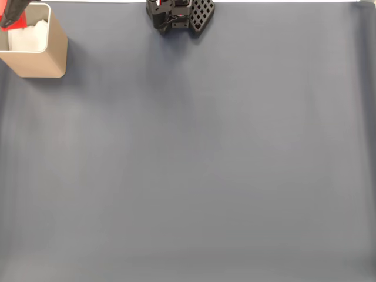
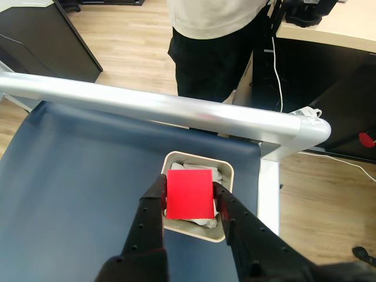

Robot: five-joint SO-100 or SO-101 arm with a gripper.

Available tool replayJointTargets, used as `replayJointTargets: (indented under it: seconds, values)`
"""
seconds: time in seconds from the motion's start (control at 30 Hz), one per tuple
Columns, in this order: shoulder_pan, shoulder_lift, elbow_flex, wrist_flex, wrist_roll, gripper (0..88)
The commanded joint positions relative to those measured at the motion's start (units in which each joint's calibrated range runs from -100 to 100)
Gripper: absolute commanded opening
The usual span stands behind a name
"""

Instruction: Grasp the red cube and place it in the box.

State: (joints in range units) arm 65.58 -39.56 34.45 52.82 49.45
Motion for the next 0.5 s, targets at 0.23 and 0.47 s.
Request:
replayJointTargets:
  seconds: [0.23, 0.47]
  values:
    - [1.5, 0.1, -3.8, -1.3, -0.5, 0.0]
    - [1.5, -0.5, -3.2, -1.3, -0.5, 0.0]
